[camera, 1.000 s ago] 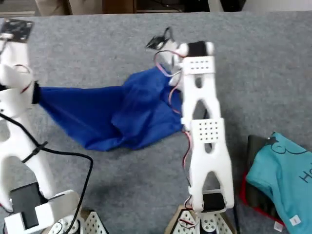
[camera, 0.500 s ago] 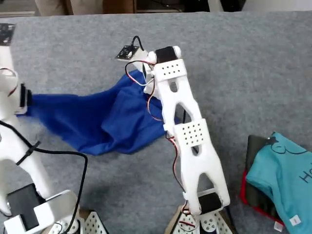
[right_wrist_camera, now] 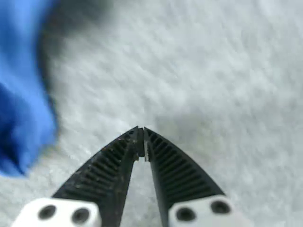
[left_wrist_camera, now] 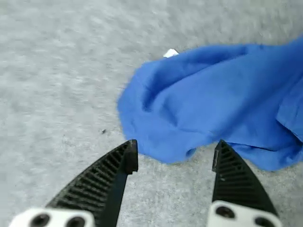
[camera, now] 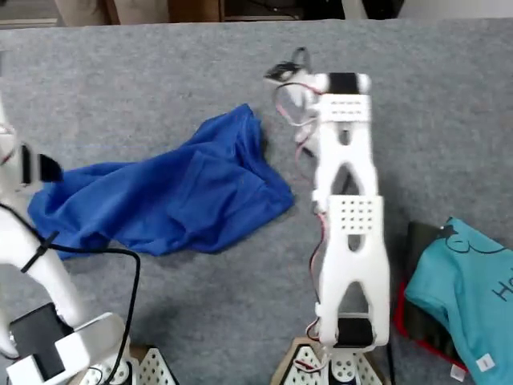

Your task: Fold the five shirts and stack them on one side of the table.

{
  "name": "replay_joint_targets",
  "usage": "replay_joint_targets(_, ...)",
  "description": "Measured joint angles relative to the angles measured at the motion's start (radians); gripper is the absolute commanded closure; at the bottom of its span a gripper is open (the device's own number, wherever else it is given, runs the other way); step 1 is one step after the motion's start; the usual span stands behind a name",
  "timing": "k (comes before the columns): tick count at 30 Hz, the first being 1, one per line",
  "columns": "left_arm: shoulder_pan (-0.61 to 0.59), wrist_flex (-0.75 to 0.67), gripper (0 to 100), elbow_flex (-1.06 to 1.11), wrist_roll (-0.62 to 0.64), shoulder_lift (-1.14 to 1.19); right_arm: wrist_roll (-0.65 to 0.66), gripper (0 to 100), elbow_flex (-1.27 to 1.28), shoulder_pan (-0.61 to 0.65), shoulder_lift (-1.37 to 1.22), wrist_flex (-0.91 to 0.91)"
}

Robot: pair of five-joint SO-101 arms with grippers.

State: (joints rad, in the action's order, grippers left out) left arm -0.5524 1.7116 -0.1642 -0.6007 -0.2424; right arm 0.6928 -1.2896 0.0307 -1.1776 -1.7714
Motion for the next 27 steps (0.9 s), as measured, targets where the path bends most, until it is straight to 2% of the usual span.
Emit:
replay_joint_targets(5, 0.078, -0.135, 74, 0.207, 0.035, 0.0, 0.0, 98.4, 0.184, 0.02, 0.13, 0.0)
replay_joint_targets(10, 0.091, -0.315, 73, 0.354, 0.172, 0.0, -0.011, 83.1, 0.416, 0.144, 0.278, 0.0)
replay_joint_targets(14, 0.091, -0.362, 73, 0.42, 0.209, 0.0, -0.031, 75.2, 0.486, 0.241, 0.318, 0.0)
replay_joint_targets(22, 0.091, -0.367, 74, 0.437, 0.212, 0.0, -0.043, 76.1, 0.496, 0.427, 0.321, 0.006)
replay_joint_targets(24, 0.091, -0.367, 74, 0.437, 0.212, 0.0, -0.048, 82.2, 0.5, 0.437, 0.316, 0.02)
replay_joint_targets(27, 0.091, -0.367, 74, 0.437, 0.212, 0.0, -0.069, 99.1, 0.5, 0.437, 0.253, 0.06)
